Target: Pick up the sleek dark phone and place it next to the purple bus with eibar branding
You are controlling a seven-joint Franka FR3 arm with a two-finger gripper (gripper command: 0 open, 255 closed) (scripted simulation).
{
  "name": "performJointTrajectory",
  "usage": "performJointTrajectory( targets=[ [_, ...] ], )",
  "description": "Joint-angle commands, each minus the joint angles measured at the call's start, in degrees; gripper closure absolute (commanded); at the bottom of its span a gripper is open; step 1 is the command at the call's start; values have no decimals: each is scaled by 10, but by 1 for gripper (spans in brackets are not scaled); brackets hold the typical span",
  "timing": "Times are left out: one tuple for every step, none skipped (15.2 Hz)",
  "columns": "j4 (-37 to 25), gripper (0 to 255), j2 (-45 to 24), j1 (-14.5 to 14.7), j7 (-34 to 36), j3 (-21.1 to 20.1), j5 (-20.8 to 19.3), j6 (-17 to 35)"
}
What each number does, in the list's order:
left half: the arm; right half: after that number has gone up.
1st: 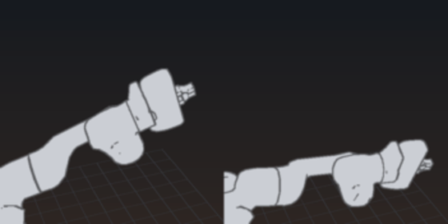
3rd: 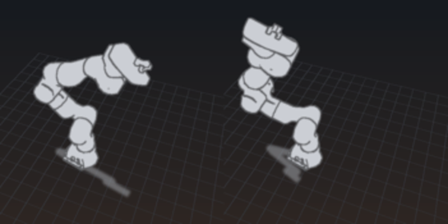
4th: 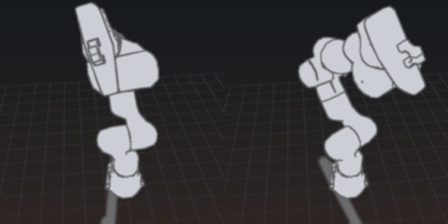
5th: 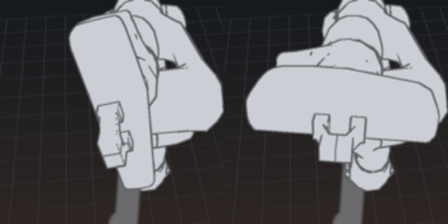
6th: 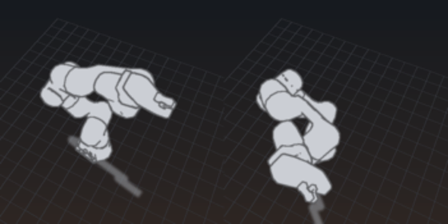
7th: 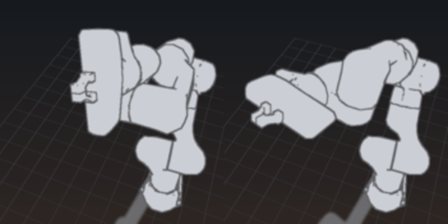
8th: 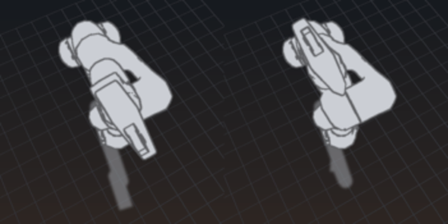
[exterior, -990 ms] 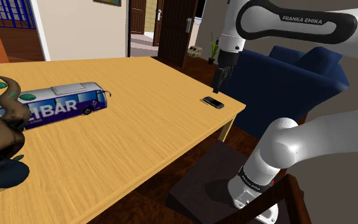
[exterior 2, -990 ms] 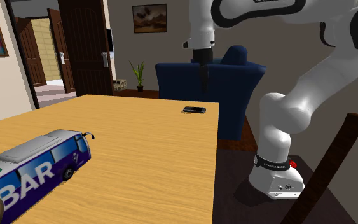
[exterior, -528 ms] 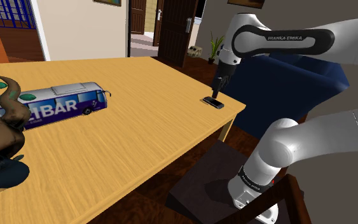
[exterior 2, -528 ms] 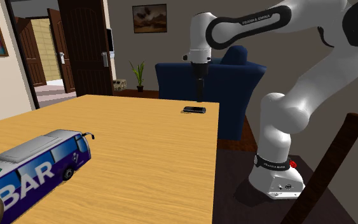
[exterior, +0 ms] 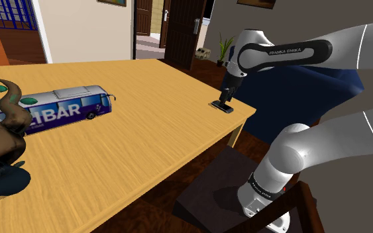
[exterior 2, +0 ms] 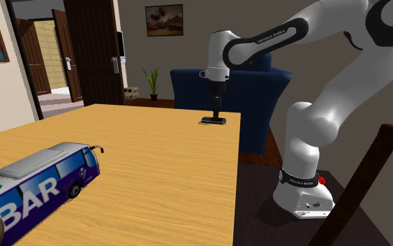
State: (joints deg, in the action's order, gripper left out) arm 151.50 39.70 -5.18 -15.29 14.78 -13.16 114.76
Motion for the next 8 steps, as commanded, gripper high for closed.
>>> performJointTrajectory(
  targets=[
    [12,0,-5,-2,-1,4,-3,18],
    [21,0,-10,-2,0,7,-5,32],
    [21,0,-10,-2,0,7,-5,32],
    [21,0,-10,-2,0,7,-5,32],
    [21,0,-10,-2,0,7,-5,32],
    [21,0,-10,-2,0,7,-5,32],
    [21,0,-10,-2,0,7,-5,32],
    [21,0,-10,-2,0,7,-5,32]
  ],
)
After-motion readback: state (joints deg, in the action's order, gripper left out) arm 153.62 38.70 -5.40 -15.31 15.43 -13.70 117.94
